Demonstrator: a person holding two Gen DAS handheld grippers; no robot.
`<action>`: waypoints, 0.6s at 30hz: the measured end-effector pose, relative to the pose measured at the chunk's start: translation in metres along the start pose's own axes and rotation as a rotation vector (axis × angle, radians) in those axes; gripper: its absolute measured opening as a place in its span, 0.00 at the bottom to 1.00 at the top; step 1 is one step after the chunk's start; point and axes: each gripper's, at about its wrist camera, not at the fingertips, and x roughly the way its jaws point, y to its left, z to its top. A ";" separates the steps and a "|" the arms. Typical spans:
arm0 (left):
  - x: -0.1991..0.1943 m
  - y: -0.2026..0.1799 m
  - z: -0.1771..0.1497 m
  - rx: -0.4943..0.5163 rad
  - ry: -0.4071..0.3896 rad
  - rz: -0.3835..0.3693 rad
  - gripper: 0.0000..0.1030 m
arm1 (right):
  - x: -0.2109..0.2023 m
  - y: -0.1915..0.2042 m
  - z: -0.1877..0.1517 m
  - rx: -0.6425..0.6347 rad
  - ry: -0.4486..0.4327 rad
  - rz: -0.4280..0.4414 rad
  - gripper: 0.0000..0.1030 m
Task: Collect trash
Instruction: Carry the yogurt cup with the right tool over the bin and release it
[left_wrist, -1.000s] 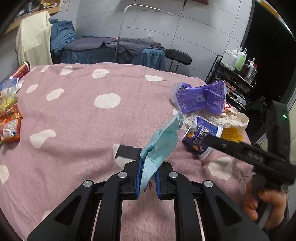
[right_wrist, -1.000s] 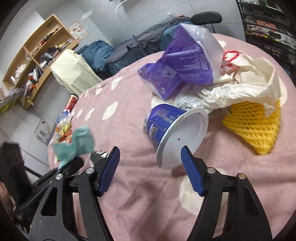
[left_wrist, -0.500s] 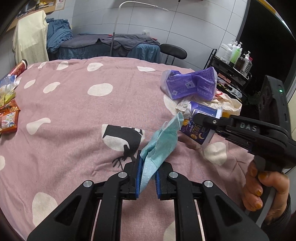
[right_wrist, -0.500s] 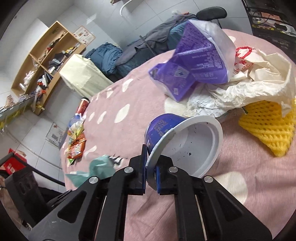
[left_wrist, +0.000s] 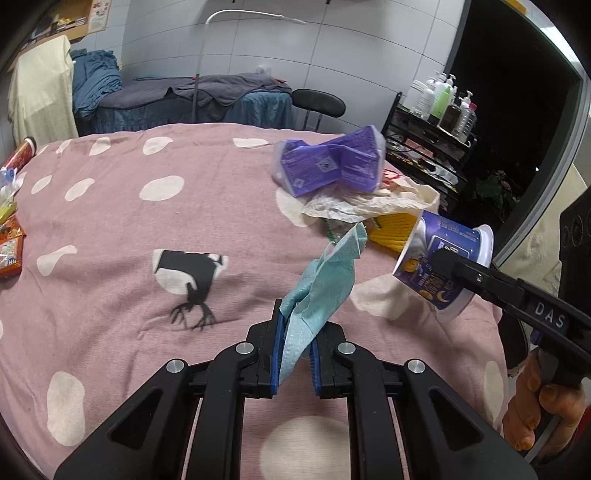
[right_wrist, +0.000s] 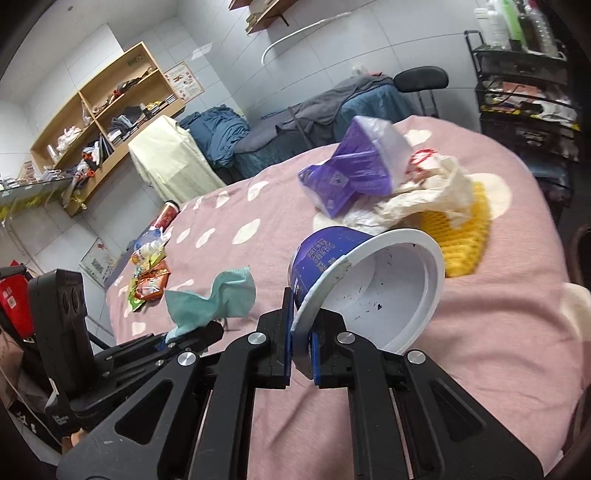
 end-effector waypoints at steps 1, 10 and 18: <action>0.000 -0.005 0.000 0.009 0.001 -0.007 0.12 | -0.008 -0.004 -0.002 0.004 -0.013 -0.014 0.09; 0.008 -0.064 -0.003 0.129 0.020 -0.069 0.12 | -0.064 -0.057 -0.013 0.094 -0.084 -0.076 0.09; 0.018 -0.117 -0.009 0.238 0.041 -0.128 0.12 | -0.109 -0.109 -0.022 0.177 -0.145 -0.173 0.09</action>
